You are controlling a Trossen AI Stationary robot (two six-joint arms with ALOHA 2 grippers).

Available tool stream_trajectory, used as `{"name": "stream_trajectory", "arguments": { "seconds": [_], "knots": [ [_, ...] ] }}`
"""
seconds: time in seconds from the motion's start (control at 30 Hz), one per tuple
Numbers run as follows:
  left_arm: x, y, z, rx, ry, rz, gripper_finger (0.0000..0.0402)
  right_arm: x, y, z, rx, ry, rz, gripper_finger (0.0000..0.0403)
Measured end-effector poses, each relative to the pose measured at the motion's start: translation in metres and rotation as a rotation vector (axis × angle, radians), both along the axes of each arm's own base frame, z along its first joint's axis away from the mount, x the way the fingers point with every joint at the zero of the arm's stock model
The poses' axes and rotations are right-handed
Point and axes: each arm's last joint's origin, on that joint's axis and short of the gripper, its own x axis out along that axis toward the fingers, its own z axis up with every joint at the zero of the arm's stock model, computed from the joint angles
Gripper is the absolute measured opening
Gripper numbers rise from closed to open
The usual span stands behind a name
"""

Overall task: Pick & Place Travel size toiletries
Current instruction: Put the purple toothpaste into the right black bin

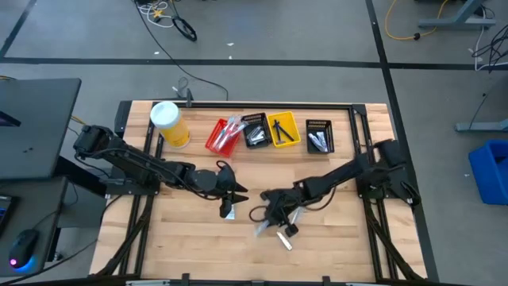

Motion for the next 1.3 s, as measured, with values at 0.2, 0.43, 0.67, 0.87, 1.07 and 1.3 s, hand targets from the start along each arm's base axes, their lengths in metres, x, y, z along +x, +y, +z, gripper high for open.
{"name": "stream_trajectory", "arguments": {
  "seconds": [0.2,0.43,0.67,0.87,1.07,1.3],
  "knots": [
    [0.000,0.000,0.000,0.026,-0.002,-0.005,0.0155,-0.033,-0.036,0.055,-0.242,0.068,-0.215,0.0088],
    [0.000,0.001,0.000,0.049,-0.006,0.014,0.0155,-0.084,-0.092,0.104,-0.424,0.185,-0.646,0.0088],
    [0.000,0.002,0.000,0.103,-0.010,0.029,0.0155,-0.121,-0.155,0.107,-0.334,0.292,-1.149,0.0089],
    [0.000,0.002,0.000,0.127,-0.011,0.031,0.0155,-0.145,-0.206,0.079,-0.241,0.357,-1.459,0.0091],
    [0.000,0.002,0.000,0.149,-0.012,0.024,0.0155,-0.162,-0.234,0.053,-0.098,0.306,-1.571,0.0092],
    [0.000,0.004,0.000,0.194,-0.013,0.051,0.0155,-0.178,-0.239,0.031,-0.066,0.352,-1.613,0.0093]
  ]
}}
